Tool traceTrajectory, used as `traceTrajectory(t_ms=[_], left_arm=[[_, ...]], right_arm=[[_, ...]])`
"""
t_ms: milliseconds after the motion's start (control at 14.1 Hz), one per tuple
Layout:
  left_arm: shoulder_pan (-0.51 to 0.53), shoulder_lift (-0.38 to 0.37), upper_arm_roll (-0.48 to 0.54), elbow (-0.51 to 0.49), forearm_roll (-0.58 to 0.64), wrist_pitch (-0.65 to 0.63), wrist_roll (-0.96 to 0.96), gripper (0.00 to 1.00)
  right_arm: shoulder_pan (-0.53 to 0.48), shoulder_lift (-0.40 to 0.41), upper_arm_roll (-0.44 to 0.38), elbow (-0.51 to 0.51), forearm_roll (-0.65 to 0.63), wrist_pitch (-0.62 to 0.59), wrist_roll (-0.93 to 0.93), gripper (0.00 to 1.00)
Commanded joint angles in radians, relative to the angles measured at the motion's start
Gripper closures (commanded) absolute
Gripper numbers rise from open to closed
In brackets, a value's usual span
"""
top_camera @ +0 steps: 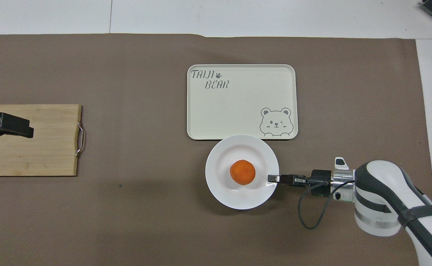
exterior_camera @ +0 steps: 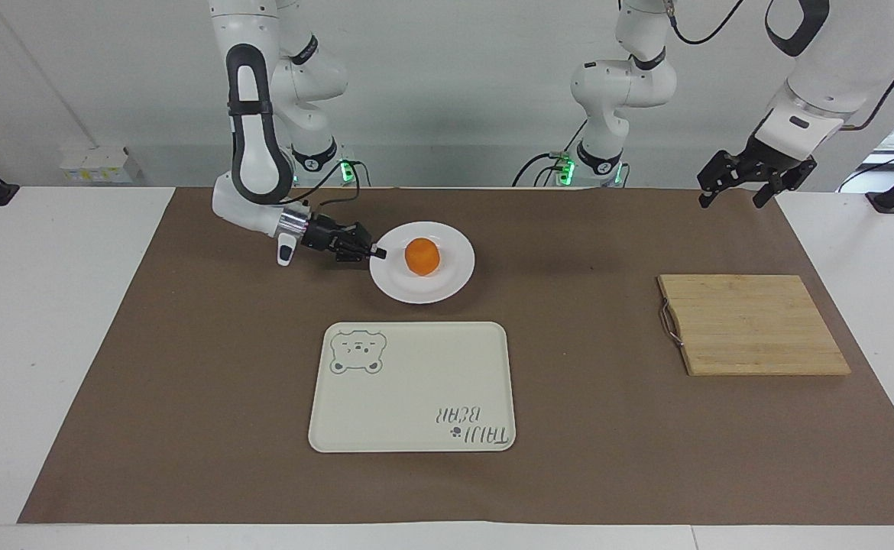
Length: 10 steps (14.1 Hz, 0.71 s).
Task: Place orange and plate with both arms
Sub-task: 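Slide the plate with the orange onto the bear tray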
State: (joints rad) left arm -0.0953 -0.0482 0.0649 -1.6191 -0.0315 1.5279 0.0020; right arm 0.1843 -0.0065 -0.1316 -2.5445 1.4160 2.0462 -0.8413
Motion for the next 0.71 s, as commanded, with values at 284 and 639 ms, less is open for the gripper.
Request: traceTrajectory(t_ms=[284,639], left_arm=[[0.002,-0.007,-0.004,0.010,0.019,-0.020,-0.011,0.00],[0.002,-0.007,-0.004,0.010,0.019,-0.020,-0.011,0.00]], right_arm=[[-0.019,0.023,0.001,0.180,-0.041,-0.026,0.238,1.00],[-0.023,0.140,-0.002,0.369,-0.054,-0.029,0.324,1.00]])
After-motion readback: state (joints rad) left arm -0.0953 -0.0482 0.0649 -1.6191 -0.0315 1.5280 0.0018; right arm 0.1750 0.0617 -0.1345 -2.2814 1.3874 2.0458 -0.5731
